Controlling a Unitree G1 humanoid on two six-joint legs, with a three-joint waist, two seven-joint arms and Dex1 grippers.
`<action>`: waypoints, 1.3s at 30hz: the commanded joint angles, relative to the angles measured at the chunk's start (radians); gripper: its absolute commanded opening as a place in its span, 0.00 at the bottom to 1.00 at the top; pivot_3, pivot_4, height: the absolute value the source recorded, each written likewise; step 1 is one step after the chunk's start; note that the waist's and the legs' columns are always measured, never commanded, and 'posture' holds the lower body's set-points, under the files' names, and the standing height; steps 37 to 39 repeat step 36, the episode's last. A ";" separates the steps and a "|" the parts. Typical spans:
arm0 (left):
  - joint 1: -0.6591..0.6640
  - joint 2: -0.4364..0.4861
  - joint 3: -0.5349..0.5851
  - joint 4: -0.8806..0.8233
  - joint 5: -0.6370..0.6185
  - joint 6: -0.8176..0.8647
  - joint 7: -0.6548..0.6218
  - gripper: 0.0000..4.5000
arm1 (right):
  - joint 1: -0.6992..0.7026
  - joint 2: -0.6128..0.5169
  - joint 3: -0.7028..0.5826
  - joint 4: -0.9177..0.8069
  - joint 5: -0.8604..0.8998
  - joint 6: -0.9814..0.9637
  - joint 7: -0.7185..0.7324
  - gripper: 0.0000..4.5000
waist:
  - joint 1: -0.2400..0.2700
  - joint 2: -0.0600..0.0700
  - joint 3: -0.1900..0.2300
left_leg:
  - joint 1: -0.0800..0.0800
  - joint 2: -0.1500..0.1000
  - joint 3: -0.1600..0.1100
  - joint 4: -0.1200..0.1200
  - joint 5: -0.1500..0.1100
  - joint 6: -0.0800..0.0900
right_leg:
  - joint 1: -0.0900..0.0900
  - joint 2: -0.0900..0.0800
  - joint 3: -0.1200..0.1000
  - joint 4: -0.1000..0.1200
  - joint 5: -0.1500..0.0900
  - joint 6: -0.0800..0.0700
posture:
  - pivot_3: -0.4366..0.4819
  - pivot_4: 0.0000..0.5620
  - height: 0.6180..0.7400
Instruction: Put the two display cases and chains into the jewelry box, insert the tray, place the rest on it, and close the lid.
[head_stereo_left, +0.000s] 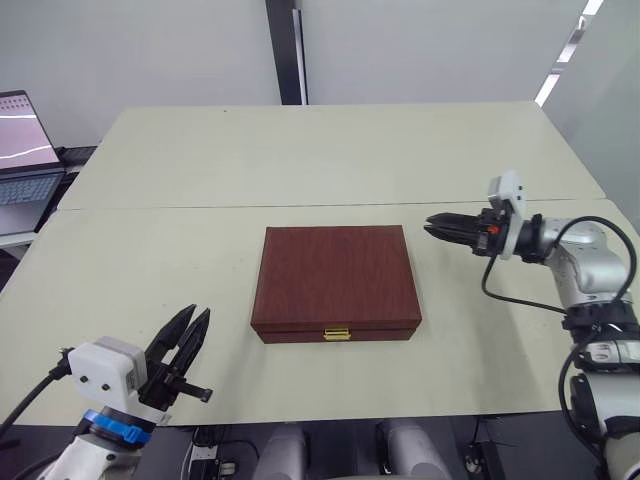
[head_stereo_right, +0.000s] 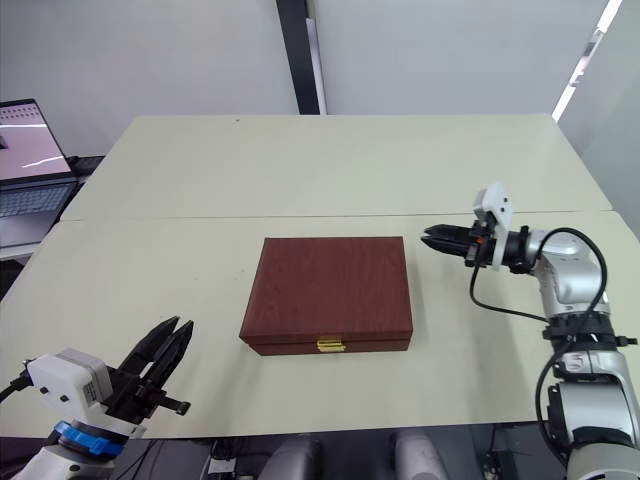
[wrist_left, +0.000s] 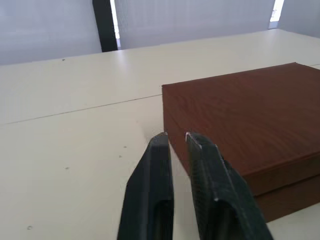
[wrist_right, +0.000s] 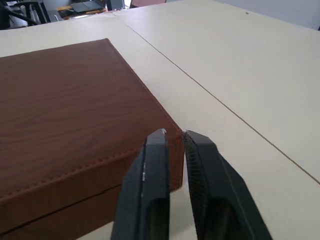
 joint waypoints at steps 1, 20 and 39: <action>-0.079 0.051 0.101 0.102 -0.097 0.034 -0.019 0.39 | 0.059 -0.059 -0.053 -0.045 0.027 0.002 0.003 0.41 | 0.003 0.000 0.000 | 0.000 0.000 0.000 0.000 0.000 0.000 | 0.000 0.000 -0.001 0.000 0.000 0.000 | 0.48 0.27 1.00; -0.397 0.477 0.156 0.775 -0.074 0.161 -0.402 1.00 | 0.354 -0.159 -0.180 0.015 0.019 -0.100 -0.095 1.00 | -0.006 0.000 0.000 | 0.001 0.001 -0.001 0.000 0.000 0.000 | 0.000 0.001 -0.001 0.001 0.000 0.000 | 0.48 0.27 1.00; -0.442 0.559 0.182 0.821 -0.014 0.212 -0.449 1.00 | 0.399 -0.172 -0.181 -0.004 0.026 -0.111 -0.110 1.00 | -0.008 0.001 0.000 | 0.001 0.001 0.000 0.000 0.000 0.000 | 0.000 0.000 -0.001 0.001 0.000 0.000 | 0.48 0.27 1.00</action>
